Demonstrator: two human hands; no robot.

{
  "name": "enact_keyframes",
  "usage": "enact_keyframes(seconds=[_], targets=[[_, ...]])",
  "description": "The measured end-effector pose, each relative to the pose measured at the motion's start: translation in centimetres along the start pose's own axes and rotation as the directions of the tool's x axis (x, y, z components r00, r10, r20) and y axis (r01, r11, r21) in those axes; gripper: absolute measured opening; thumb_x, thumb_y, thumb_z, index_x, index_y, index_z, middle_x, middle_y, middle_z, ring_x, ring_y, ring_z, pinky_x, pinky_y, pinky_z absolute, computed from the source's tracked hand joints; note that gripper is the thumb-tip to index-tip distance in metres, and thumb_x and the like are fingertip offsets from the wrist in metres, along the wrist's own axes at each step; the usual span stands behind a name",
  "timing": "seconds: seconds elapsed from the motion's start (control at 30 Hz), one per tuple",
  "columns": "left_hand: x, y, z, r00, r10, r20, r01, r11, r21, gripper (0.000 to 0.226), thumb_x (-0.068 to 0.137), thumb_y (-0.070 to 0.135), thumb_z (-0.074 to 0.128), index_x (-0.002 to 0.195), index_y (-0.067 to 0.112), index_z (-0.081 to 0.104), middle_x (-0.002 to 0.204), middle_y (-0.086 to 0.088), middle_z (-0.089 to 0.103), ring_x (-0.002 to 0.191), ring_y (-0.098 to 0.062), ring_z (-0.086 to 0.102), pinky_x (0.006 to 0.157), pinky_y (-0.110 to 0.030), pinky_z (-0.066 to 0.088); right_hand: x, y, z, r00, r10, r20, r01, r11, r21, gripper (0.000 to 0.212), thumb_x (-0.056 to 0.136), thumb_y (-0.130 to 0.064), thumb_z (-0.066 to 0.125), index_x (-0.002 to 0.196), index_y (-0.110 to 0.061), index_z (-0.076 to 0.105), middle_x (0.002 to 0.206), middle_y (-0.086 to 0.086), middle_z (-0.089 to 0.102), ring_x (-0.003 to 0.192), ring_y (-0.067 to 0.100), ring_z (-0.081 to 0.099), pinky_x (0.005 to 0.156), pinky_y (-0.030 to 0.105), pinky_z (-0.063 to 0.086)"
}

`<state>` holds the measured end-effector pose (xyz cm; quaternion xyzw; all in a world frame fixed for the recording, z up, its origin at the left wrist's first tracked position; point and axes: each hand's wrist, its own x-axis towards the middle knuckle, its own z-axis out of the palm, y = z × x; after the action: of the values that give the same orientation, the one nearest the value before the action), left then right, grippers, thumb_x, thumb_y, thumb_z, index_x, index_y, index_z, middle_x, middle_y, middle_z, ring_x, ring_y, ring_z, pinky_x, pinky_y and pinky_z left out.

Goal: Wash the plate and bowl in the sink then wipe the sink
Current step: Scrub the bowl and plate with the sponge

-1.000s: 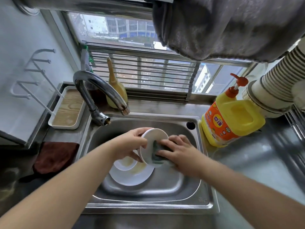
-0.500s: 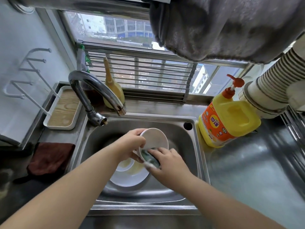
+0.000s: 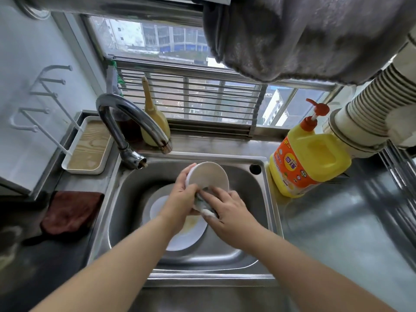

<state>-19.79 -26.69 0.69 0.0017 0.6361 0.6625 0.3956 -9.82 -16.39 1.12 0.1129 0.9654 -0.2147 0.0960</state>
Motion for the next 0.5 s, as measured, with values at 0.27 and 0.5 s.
enact_keyframes(seconds=[0.27,0.5], targets=[[0.5,3.9,-2.3,0.906,-0.260,0.333,0.143,0.930,0.338,0.058,0.084,-0.002,0.035,0.115,0.041,0.058,0.108,-0.009,0.063,0.097,-0.030,0.062,0.063,-0.043,0.055,3.8,3.4,-5.9,0.702,-0.677,0.224,0.542,0.303,-0.784,0.042,0.078,-0.018,0.048,0.115,-0.030,0.062,0.139,-0.003,0.049,0.119,0.030,0.047,0.104,0.045,0.025],[0.8,1.7,-1.0,0.989,-0.021,0.148,-0.006,0.984,0.181,0.052,0.090,0.007,0.052,0.126,0.044,0.050,0.118,-0.008,0.058,0.097,-0.028,0.064,0.064,-0.044,0.059,1.7,-1.4,-1.9,0.994,0.106,-0.011,-0.106,0.987,-0.123,0.034,0.093,-0.038,0.043,0.121,-0.028,0.058,0.116,0.008,0.061,0.102,0.034,0.054,0.086,0.036,0.040]])
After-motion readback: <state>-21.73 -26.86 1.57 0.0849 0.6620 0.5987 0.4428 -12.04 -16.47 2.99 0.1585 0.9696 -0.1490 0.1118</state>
